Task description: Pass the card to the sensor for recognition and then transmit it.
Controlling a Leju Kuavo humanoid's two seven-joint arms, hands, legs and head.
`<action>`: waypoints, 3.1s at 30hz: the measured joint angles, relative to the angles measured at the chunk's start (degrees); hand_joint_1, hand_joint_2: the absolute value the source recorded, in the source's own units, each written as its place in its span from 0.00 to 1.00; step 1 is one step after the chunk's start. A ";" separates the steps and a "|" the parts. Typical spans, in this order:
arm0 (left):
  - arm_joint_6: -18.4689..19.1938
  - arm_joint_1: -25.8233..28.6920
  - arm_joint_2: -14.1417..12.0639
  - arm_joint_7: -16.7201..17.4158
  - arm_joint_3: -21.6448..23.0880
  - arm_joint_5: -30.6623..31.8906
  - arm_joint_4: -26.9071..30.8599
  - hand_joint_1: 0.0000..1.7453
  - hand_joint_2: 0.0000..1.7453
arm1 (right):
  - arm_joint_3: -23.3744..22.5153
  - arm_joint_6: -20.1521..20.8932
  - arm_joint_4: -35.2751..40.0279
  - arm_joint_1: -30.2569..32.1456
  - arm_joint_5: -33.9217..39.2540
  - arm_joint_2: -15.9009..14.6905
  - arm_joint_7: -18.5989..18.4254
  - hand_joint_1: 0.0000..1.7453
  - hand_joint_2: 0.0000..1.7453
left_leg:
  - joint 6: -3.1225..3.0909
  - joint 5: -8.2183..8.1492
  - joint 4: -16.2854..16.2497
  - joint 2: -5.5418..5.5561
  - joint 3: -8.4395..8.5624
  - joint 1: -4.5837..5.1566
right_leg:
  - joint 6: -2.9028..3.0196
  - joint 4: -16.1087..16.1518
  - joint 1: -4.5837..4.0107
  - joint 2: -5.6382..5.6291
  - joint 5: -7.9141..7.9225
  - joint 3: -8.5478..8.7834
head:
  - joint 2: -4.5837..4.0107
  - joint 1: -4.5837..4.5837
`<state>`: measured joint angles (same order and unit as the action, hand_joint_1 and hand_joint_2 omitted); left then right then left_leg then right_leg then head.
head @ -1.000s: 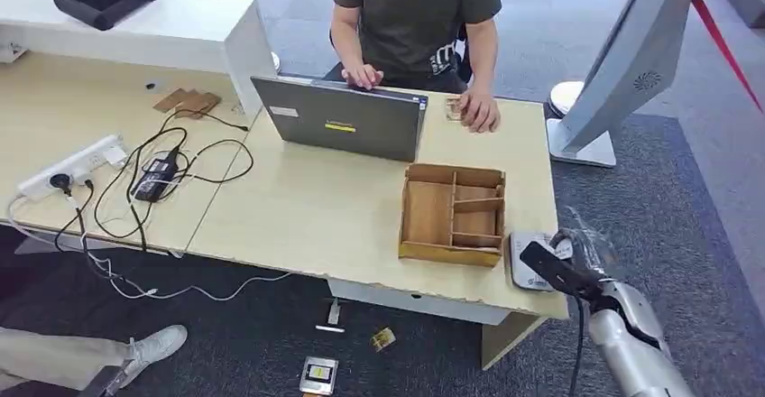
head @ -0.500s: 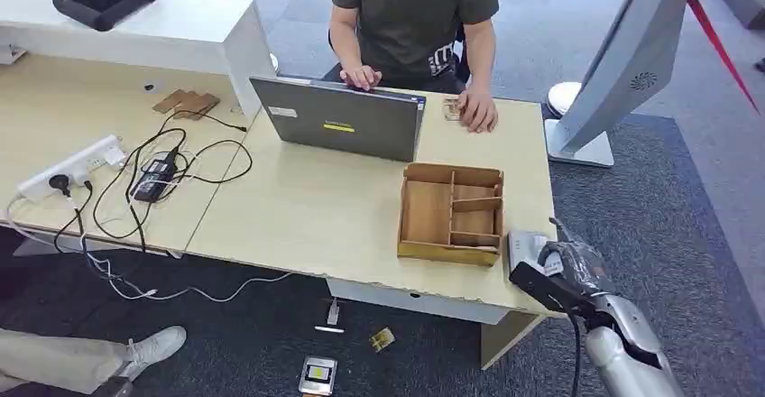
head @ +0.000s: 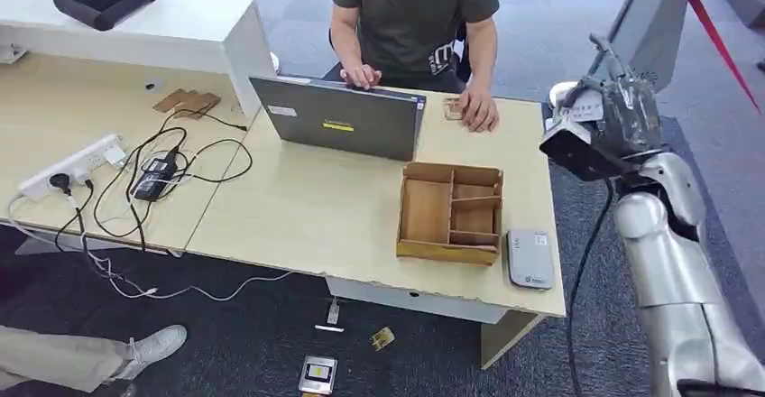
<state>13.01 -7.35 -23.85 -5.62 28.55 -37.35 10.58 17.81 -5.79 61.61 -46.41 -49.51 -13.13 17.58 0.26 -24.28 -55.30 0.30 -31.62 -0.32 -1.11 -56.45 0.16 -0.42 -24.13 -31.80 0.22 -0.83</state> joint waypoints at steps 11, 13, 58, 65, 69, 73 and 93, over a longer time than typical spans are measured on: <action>-1.08 -2.41 1.33 -0.46 1.72 2.65 0.00 0.00 1.00 | 1.16 0.18 -12.62 -13.13 3.08 7.52 3.74 1.00 1.00 | 0.05 0.10 0.00 -0.01 -0.25 -0.03 | 0.13 -0.08 -0.04 0.00 0.13 -0.28 | 0.00 -0.04; -2.30 -3.95 1.77 0.48 2.23 3.60 0.02 0.00 1.00 | 1.53 1.18 -16.95 -16.36 2.89 9.80 2.76 1.00 1.00 | 0.07 0.16 0.00 0.08 -0.31 -0.05 | 0.14 -0.09 -0.05 0.06 0.12 -0.28 | 0.00 0.02; 0.70 -14.84 5.33 7.21 10.69 9.03 0.52 0.00 1.00 | 9.66 7.76 -44.28 -26.93 -8.76 21.15 -18.23 0.00 1.00 | 0.13 0.22 -0.04 -0.02 -0.32 -0.09 | 0.20 -0.10 -0.10 0.03 0.21 -0.41 | 0.00 -0.02; -0.18 -13.83 5.35 6.03 10.62 7.98 0.52 0.00 1.00 | 8.20 -1.96 -44.39 -28.11 -0.75 20.15 -8.84 0.00 1.00 | 0.13 0.22 -0.04 -0.02 -0.32 -0.09 | 0.20 -0.10 -0.10 0.03 0.22 -0.41 | 0.00 -0.02; -0.35 -12.14 5.18 4.05 10.38 6.97 0.52 0.00 1.00 | 6.10 -3.28 -43.23 -29.06 4.02 18.86 -1.26 0.00 1.00 | 0.13 0.21 -0.04 -0.03 -0.30 -0.09 | 0.20 -0.09 -0.10 0.02 0.21 -0.41 | 0.00 -0.02; -0.35 -10.04 4.81 2.32 9.95 6.19 0.50 0.00 1.00 | 4.57 -1.75 -40.72 -28.45 5.42 16.85 3.80 0.00 1.00 | 0.13 0.21 -0.04 -0.01 -0.30 -0.10 | 0.20 -0.06 -0.10 0.02 0.21 -0.40 | 0.00 -0.02; -1.31 -1.78 3.08 -1.64 5.94 2.60 0.31 0.00 1.00 | 2.58 7.96 6.28 8.02 2.01 0.25 -6.80 0.00 1.00 | 0.09 0.10 -0.02 -0.01 -0.23 -0.13 | 0.23 0.02 -0.13 -0.01 0.18 -0.34 | 0.00 -0.02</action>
<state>11.69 -9.13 -20.76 -7.26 34.49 -34.75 10.88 20.39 2.16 67.90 -38.39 -47.50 -12.88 10.77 0.35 -24.18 -55.33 0.29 -31.85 -0.44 -0.88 -56.44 0.04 -0.43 -23.96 -32.14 0.22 -0.85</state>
